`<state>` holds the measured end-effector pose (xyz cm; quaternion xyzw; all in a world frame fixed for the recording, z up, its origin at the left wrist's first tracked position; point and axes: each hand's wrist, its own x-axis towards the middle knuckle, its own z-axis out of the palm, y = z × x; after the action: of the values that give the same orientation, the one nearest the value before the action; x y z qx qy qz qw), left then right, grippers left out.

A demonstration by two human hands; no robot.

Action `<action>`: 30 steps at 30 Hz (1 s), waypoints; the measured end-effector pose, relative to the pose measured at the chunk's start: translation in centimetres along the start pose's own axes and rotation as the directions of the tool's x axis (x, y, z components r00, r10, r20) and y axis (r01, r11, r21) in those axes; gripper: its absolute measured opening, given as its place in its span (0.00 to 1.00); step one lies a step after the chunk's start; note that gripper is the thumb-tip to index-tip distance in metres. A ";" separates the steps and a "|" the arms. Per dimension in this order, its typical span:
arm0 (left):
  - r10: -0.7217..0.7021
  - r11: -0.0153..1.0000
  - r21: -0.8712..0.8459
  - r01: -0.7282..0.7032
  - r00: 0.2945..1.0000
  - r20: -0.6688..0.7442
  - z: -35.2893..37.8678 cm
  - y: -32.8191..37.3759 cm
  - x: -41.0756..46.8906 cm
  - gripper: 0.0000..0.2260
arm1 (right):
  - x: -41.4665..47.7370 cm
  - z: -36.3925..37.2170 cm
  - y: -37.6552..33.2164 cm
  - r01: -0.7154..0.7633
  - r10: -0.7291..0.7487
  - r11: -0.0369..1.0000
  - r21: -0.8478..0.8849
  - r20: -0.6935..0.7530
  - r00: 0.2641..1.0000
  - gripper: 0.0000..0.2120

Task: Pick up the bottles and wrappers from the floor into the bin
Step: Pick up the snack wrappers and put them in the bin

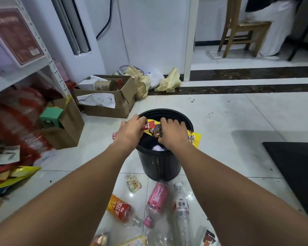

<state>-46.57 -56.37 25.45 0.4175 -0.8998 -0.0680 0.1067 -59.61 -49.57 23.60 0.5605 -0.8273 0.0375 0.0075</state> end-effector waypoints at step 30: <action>-0.099 0.986 0.135 0.096 0.995 0.020 1.8 1.8 -4.4 0.25 | -5.0 -2.7 3.8 -0.098 0.111 0.987 0.124 -0.101 0.989 0.21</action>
<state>-45.60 -51.78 23.53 0.4663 -0.8822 -0.0183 0.0630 -61.32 -43.33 25.79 0.5129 -0.8502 0.1171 0.0168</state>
